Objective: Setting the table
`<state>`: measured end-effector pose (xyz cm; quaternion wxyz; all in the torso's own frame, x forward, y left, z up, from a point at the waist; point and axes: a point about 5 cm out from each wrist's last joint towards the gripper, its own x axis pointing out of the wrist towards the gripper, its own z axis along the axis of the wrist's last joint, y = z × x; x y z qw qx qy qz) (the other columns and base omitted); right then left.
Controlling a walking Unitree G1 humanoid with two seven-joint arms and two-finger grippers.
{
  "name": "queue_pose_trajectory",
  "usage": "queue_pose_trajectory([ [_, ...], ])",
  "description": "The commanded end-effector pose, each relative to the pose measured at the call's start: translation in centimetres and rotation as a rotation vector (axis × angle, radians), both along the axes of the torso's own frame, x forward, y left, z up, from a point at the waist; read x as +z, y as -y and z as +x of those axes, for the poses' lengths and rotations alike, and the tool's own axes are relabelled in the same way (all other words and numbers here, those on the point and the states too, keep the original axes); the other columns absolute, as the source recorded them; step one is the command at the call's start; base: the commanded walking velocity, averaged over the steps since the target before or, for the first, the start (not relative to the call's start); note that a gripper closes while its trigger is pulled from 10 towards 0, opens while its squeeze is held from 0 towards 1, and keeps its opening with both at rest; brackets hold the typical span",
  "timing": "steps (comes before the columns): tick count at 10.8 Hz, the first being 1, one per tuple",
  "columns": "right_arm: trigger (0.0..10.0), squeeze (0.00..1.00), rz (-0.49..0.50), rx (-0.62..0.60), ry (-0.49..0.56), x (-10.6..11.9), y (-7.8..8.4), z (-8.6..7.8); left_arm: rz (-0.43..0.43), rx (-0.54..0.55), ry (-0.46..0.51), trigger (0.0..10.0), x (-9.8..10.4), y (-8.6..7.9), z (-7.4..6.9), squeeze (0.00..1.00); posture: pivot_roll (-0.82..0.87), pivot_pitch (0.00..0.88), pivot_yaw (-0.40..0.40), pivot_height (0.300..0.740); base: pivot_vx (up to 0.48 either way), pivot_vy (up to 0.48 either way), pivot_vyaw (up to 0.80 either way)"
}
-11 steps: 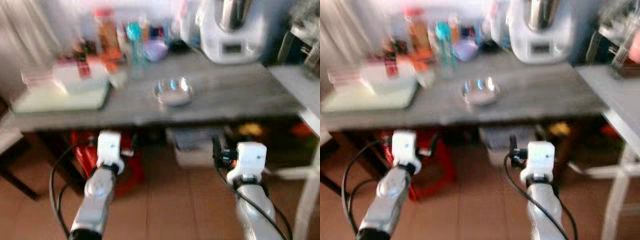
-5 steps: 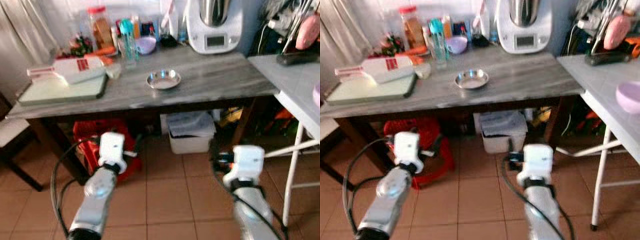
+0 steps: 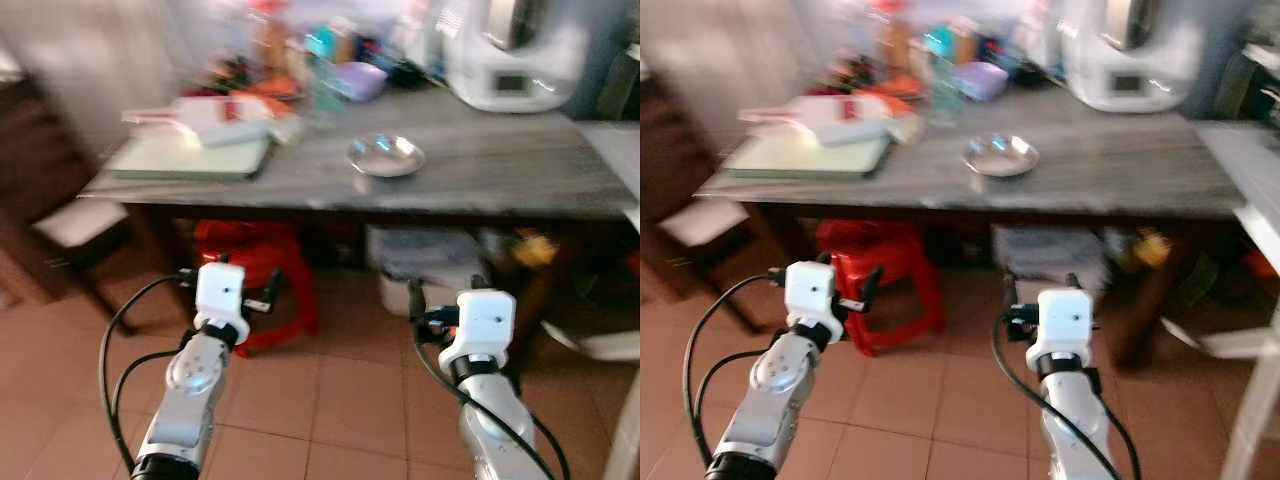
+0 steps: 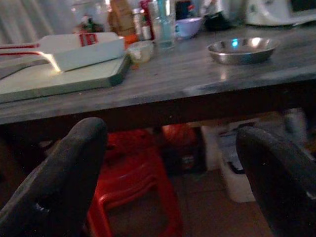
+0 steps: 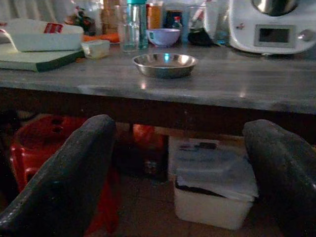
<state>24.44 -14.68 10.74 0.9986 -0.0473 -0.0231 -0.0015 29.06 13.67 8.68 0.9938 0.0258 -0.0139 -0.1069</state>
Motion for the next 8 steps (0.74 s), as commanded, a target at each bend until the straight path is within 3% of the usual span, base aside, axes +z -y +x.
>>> queue_pose_trajectory([
  [1, 10.0, 0.0, -0.009, -0.016, 0.01, 0.26, 0.36, 0.01, -0.003, -0.015, 0.004, 10.0, 0.27, 0.46, 0.26, 0.0, -0.04, 0.0, 0.095, 0.74, 0.0, -0.416, 0.51],
  [3, 10.0, 0.0, -0.018, -0.021, 0.011, 0.32, 0.54, 0.11, -0.004, -0.023, -0.001, 10.0, 0.2, 0.61, 0.26, 0.0, -0.04, 0.0, 0.093, 0.74, 0.0, -0.405, 0.51],
  [5, 10.0, 0.0, 0.018, -0.028, -0.012, 0.09, 0.54, 0.14, -0.01, -0.027, -0.004, 10.0, 0.15, 0.68, 0.25, 0.0, -0.04, 0.0, 0.09, 0.74, 0.0, -0.377, 0.0],
  [7, 10.0, 0.0, 0.02, -0.022, -0.004, 0.14, 0.55, 0.12, -0.022, -0.027, -0.008, 10.0, 0.03, 0.74, 0.17, 0.0, -0.04, 0.0, 0.088, 0.74, 0.0, -0.174, -0.74],
  [8, 10.0, 0.0, 0.019, -0.022, -0.002, 0.13, 0.59, 0.09, -0.028, -0.025, -0.011, 10.0, -0.04, 0.75, 0.14, 0.0, -0.04, 0.0, 0.088, 0.74, 0.0, 0.0, 0.0],
])
